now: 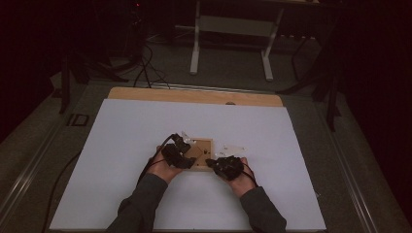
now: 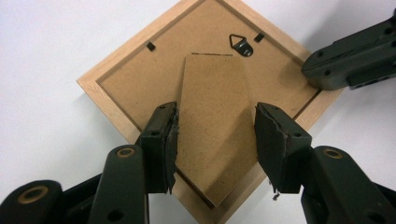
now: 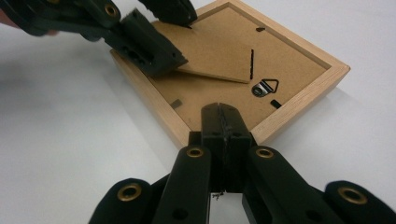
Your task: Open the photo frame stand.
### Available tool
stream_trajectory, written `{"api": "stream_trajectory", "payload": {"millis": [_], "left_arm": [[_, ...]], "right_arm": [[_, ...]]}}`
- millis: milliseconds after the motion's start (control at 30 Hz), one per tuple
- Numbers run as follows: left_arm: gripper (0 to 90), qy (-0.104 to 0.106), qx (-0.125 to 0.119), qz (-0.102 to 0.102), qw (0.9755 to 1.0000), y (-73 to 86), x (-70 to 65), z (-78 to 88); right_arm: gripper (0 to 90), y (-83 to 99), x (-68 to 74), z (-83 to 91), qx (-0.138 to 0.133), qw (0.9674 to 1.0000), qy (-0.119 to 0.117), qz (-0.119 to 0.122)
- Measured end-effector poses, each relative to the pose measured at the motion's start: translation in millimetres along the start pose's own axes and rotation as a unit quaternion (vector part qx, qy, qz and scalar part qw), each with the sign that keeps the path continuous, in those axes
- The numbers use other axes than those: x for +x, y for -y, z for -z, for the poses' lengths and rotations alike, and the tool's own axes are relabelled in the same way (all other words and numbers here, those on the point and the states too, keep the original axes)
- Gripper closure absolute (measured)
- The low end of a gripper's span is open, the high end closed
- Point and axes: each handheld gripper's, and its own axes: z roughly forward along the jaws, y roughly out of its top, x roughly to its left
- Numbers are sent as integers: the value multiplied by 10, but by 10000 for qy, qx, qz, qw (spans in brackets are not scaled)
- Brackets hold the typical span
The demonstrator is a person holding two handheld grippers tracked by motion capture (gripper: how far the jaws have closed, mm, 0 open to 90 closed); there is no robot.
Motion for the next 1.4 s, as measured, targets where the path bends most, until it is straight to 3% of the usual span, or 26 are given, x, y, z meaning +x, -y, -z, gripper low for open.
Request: {"api": "stream_trajectory", "payload": {"millis": [567, 1400], "left_arm": [[512, -116, -226, -148, 9996, -198, -28, 113], [507, -96, -221, -144, 9996, -161, -24, 90]], "right_arm": [[900, -5, -15, -5, 5, 10000, -50, -15], [900, 7, -16, -3, -34, 10000, -50, -57]]}}
